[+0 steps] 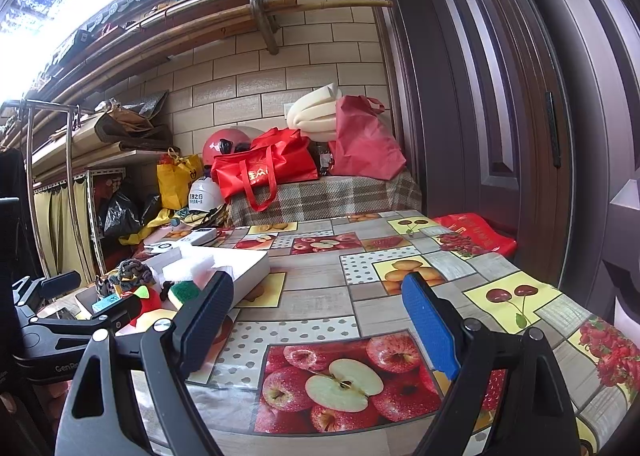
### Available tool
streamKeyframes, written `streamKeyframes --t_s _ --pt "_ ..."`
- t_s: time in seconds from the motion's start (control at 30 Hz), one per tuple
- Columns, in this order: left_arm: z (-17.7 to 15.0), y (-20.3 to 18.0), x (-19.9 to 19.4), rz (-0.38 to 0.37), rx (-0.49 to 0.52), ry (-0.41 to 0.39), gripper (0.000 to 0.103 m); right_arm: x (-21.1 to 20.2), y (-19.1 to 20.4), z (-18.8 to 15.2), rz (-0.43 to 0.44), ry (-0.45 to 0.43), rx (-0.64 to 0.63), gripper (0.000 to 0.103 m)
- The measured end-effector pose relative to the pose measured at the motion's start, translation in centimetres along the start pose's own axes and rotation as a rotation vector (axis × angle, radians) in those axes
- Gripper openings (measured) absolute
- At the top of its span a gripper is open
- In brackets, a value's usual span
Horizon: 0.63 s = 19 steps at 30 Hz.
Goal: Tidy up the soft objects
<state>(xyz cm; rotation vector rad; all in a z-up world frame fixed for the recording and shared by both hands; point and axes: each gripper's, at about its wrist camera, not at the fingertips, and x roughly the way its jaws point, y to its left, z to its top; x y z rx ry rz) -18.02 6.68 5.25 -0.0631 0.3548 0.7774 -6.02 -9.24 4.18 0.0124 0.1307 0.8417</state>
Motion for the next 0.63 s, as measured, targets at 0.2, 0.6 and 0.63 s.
streamKeyframes --t_s 0.2,0.6,0.63 --pt "-0.01 -0.04 0.08 0.0 -0.002 0.004 0.103 0.06 -0.1 0.04 0.002 0.0 0.004 0.087" --pt "-0.16 0.07 0.5 -0.011 -0.007 0.016 0.103 0.06 -0.13 0.03 0.003 0.001 0.004 0.087" --pt "-0.16 0.1 0.52 -0.008 -0.009 0.019 0.103 0.07 -0.14 0.04 0.003 0.001 0.004 0.087"
